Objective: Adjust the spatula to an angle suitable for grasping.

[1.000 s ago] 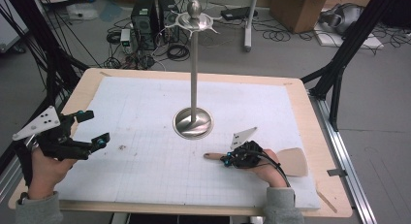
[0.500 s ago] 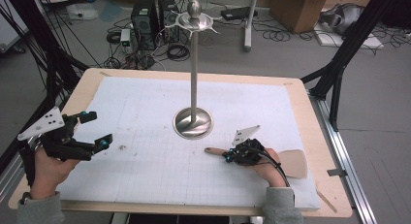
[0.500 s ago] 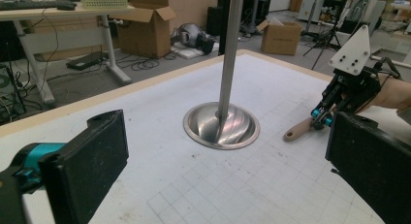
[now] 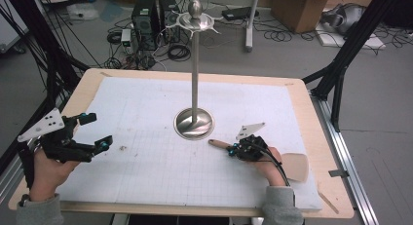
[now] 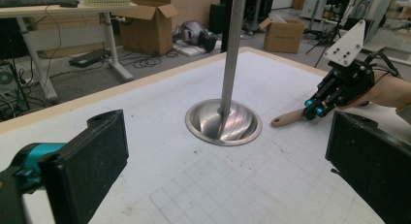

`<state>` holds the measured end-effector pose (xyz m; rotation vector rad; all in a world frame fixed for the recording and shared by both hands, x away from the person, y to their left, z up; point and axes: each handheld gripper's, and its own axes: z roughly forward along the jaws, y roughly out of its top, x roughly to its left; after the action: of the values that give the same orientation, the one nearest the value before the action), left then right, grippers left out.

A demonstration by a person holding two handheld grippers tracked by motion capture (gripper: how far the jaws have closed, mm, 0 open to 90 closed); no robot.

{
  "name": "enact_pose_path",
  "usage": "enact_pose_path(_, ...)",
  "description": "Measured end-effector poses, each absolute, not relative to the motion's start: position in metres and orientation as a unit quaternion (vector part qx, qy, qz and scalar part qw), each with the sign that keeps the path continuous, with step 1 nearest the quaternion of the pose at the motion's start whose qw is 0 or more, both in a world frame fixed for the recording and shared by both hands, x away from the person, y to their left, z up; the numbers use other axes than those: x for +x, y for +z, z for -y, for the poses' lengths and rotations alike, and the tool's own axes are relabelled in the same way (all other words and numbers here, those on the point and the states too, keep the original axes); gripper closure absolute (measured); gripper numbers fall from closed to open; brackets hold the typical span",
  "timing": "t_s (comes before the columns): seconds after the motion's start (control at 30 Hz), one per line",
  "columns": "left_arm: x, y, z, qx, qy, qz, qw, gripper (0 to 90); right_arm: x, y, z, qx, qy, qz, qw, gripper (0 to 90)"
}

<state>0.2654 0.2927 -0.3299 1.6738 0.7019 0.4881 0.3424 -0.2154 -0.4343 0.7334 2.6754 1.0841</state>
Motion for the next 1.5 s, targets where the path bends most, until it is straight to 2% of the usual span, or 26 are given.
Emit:
enact_pose_path(0.47, 0.264, -0.331, -0.295, 0.718, 0.210, -0.306, 0.588, 2.1, 0.350, -0.436, 0.222, 0.277, 0.371, -0.882, 0.091, 90.0)
enact_pose_path(0.93, 0.265, -0.334, -0.298, 0.717, 0.209, -0.313, 0.586, 2.1, 0.363, -0.439, 0.236, 0.286, 0.394, -0.870, 0.079, 90.0)
enact_pose_path(1.5, 0.266, -0.337, -0.298, 0.719, 0.208, -0.317, 0.582, 2.1, 0.373, -0.434, 0.245, 0.329, 0.386, -0.854, 0.115, 90.0)
